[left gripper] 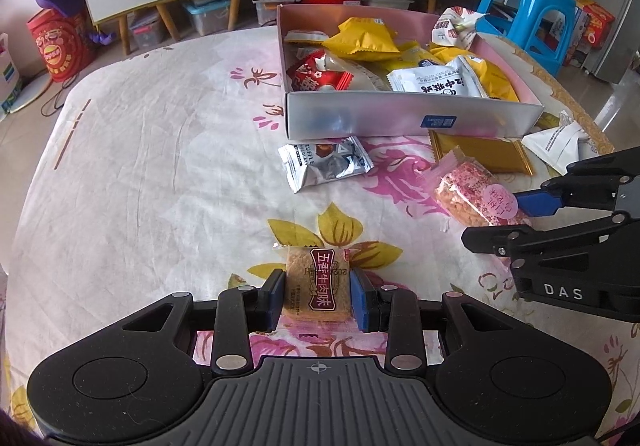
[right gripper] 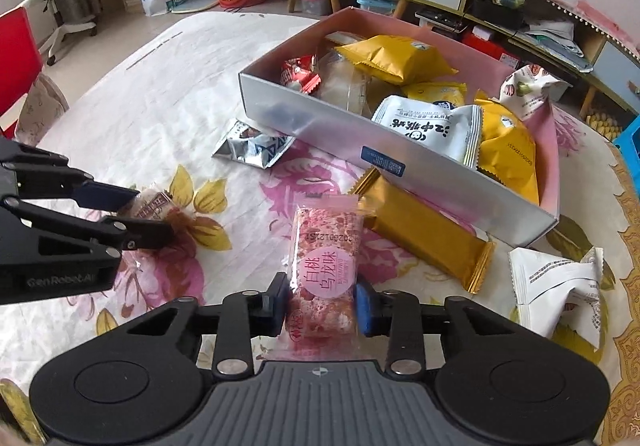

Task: Organize snacks
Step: 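Carry the biscuit and pink pastry pack over the box with both tools, then open both tools to drop the biscuit and pink pastry pack into the box, then withdraw both tools from the box toward the gold bar and silver packet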

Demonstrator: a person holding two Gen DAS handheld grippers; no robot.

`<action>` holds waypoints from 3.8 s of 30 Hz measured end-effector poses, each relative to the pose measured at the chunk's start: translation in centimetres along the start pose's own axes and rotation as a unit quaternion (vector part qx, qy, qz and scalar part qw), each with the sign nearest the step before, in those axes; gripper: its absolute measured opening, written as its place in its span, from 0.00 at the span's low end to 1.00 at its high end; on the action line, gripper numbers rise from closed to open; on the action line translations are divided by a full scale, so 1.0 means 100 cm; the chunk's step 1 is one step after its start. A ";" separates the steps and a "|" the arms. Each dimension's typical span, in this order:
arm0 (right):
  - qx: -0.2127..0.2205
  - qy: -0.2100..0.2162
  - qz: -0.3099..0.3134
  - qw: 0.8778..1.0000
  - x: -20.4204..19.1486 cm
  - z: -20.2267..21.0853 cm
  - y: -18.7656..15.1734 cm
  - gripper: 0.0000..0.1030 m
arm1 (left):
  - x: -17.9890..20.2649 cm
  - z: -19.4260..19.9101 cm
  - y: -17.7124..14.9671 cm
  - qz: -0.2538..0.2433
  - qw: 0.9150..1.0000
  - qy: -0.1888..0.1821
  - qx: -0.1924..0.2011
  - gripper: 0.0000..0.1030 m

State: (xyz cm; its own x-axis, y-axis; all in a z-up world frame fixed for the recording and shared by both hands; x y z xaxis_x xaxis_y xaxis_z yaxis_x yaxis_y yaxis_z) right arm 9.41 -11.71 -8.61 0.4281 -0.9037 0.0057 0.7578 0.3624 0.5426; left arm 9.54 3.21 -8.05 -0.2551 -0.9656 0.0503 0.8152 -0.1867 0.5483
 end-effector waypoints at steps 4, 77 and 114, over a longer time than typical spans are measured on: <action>0.004 0.011 -0.008 1.000 0.001 0.007 0.004 0.23 | 0.000 0.004 0.004 0.004 1.000 -0.003 0.004 0.31; 0.135 -0.001 -0.221 0.966 0.117 0.012 0.080 0.71 | 0.038 -0.030 0.120 0.028 0.990 -0.037 0.134 0.74; 0.066 0.009 -0.085 0.994 0.082 -0.001 -0.002 0.85 | -0.031 -0.013 0.026 0.000 0.997 -0.023 0.076 0.92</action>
State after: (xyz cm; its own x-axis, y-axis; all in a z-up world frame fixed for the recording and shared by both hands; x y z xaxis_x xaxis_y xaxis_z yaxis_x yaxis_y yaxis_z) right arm 12.85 -19.16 -8.75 0.3085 -0.9448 -0.1104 0.7497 0.1701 0.6395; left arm 13.13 5.49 -7.87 -0.2815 -0.9557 0.0858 0.7271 -0.1541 0.6690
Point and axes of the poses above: each gripper's, at about its wrist camera, not at the fingertips, and z roughly against the way its jaws point, x to its right, y to its top, the point moved 5 cm from there along -z, roughly the way its jaws point, and after that the axes turned 1 degree about x, right-handed, at the moved point
